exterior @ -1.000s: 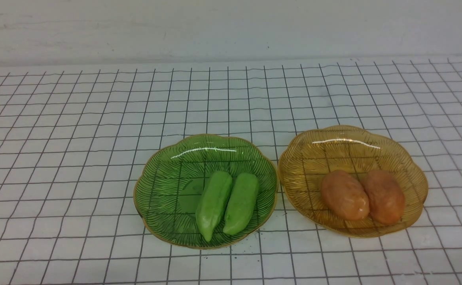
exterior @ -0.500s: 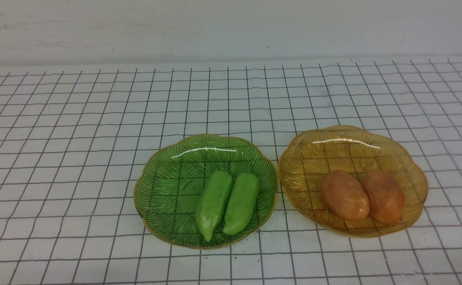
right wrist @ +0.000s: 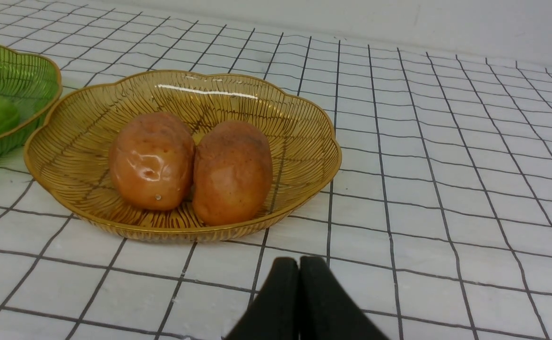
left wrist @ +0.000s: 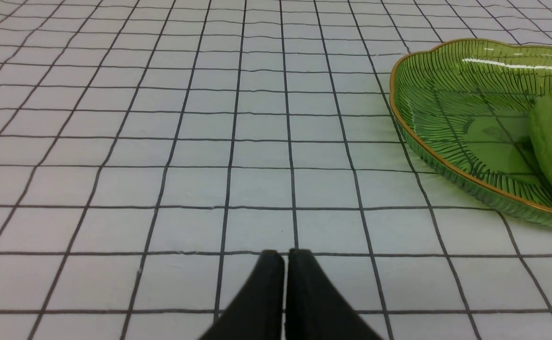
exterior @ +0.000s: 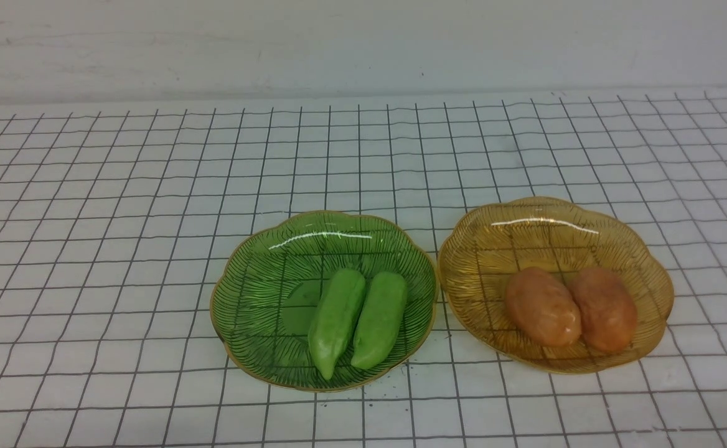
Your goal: Put different types of vegetables on the plate.
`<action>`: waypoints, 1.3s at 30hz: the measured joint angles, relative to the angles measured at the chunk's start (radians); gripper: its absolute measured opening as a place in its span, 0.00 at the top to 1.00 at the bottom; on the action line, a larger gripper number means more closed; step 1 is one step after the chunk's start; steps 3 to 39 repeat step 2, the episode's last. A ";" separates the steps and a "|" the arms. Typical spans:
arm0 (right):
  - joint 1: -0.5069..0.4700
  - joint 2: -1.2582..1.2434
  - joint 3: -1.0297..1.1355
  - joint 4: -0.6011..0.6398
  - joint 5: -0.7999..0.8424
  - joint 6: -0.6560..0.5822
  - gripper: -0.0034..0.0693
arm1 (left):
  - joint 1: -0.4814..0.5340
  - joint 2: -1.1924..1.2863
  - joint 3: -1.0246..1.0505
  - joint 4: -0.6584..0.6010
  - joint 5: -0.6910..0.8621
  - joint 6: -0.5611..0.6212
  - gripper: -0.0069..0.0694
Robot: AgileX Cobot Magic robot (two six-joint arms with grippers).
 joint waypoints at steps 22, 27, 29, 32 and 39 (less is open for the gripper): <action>0.000 0.000 0.000 0.000 0.000 0.000 0.97 | 0.000 0.000 0.000 0.000 0.000 0.000 0.92; 0.000 0.000 0.000 0.000 0.000 0.000 0.97 | 0.000 0.000 0.000 0.000 0.000 0.000 0.92; 0.000 0.000 0.000 0.000 0.000 0.000 0.97 | 0.000 0.000 0.000 0.000 0.000 0.000 0.92; 0.000 0.000 0.000 0.000 0.000 0.000 0.97 | 0.000 0.000 0.000 0.000 0.000 0.000 0.92; 0.000 0.000 0.000 0.000 0.000 0.000 0.97 | 0.000 0.000 0.000 0.000 0.000 0.000 0.92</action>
